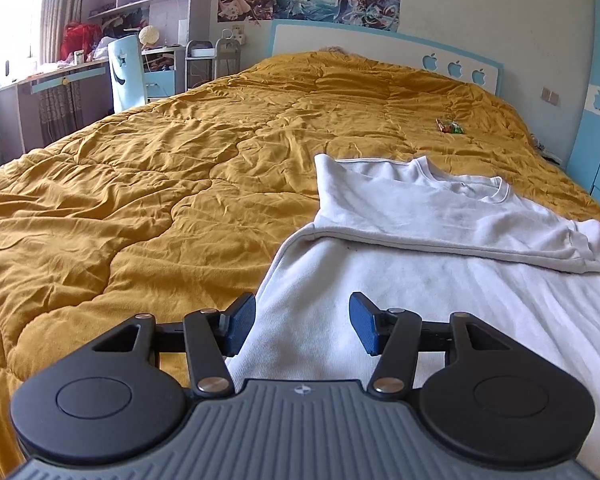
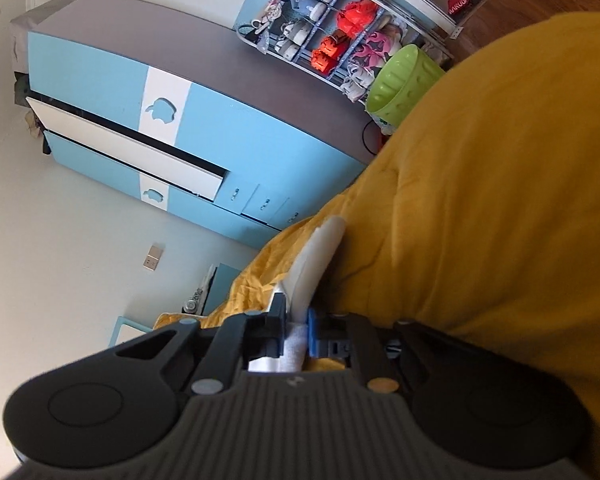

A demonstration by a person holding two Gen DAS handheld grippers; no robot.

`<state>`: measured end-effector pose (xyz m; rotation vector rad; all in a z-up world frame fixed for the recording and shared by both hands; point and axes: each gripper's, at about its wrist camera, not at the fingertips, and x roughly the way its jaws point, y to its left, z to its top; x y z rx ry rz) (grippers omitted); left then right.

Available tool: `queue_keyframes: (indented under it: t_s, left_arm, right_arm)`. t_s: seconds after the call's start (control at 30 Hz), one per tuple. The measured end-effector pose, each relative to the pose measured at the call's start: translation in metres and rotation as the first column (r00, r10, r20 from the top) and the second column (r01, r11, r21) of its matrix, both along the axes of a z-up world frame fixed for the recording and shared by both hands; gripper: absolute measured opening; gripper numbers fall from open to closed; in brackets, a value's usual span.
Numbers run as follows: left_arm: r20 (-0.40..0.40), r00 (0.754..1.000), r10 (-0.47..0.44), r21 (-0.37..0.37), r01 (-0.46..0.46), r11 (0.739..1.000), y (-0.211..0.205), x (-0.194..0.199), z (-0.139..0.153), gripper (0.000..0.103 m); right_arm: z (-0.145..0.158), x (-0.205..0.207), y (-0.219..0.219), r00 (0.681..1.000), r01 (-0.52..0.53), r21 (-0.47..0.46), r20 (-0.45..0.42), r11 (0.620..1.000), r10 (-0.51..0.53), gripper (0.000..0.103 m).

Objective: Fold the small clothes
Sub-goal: 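Grasp the other sleeve cuff with the right tool, then lift the held sleeve and fold it across the body with the right tool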

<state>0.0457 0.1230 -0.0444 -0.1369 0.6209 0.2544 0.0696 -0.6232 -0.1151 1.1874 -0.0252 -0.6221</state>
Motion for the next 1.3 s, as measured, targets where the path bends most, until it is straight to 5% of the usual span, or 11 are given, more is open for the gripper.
queue_keyframes:
  t_s: [0.3,0.53,0.67,0.9,1.17,1.3]
  left_arm:
    - [-0.118,0.983,-0.14,0.069,0.149,0.986,-0.021,0.043,0.016,0.063]
    - [-0.163,0.978,-0.133,-0.021,0.131,0.991,0.003,0.04,-0.01,0.063]
    - [-0.158,0.975,-0.154,-0.041,0.149,0.988,0.013,0.031,-0.015,0.063]
    - [-0.144,0.98,-0.135,-0.096,0.122,0.988,0.018,0.018,-0.012,0.063]
    - [-0.138,0.983,-0.124,-0.219,0.092,0.971,0.045,0.01,-0.008,0.059]
    - [-0.139,0.988,-0.072,-0.231,0.039,0.972,0.061,0.006,-0.004,0.059]
  right_arm:
    - [0.093,-0.023,0.061,0.979,-0.146,-0.223,0.106,0.964,0.173,0.005]
    - [0.175,-0.01,0.148,0.928,-0.285,-0.364,0.125,0.887,0.35,0.005]
    - [0.211,0.011,0.209,0.902,-0.361,-0.455,0.051,0.814,0.429,0.005]
    - [0.24,0.037,0.325,0.86,-0.431,-0.545,-0.006,0.72,0.51,0.005]
    - [0.241,0.074,0.449,0.796,-0.542,-0.587,-0.13,0.601,0.592,0.005]
    - [0.239,0.091,0.514,0.742,-0.603,-0.625,-0.212,0.496,0.636,0.005]
